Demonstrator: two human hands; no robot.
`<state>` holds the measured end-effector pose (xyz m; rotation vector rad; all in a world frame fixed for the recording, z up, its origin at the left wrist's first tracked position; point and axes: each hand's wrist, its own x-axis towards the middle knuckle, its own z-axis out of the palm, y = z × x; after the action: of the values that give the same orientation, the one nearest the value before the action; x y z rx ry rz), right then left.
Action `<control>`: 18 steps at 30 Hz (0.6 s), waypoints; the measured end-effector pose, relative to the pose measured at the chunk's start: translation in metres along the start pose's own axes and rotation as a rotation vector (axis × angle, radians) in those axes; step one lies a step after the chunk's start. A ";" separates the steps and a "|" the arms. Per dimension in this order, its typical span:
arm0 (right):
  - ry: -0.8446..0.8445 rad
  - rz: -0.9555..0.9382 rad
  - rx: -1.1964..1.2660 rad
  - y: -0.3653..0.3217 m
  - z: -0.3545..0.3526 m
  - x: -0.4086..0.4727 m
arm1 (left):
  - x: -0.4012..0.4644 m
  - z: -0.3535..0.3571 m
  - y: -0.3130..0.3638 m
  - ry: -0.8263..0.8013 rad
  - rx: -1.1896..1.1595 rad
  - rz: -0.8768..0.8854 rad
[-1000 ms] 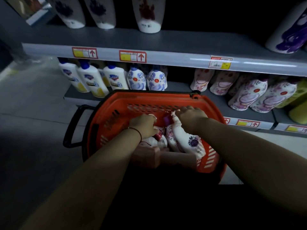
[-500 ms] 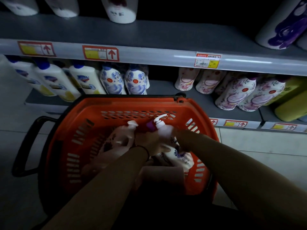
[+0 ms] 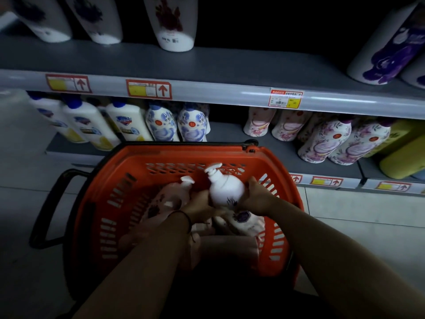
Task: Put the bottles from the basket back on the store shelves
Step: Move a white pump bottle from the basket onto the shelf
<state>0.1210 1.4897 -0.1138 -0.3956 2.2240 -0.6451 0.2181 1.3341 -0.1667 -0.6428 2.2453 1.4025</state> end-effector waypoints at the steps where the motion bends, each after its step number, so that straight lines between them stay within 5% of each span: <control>1: 0.021 -0.016 0.039 -0.004 -0.002 -0.003 | -0.005 -0.007 0.003 0.000 -0.127 0.014; 6: 0.092 -0.124 0.367 -0.041 -0.020 -0.019 | -0.049 -0.050 0.044 0.111 -0.486 0.038; 9: 0.152 -0.252 0.450 -0.084 -0.037 -0.043 | -0.082 -0.079 0.072 0.093 -0.522 0.139; 18: 0.313 -0.690 0.551 -0.208 -0.084 -0.125 | -0.178 -0.180 0.149 0.367 -0.732 0.455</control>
<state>0.1552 1.4034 0.1257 -0.8198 2.0421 -1.7327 0.2573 1.2577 0.1141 -0.6660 2.1900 2.5701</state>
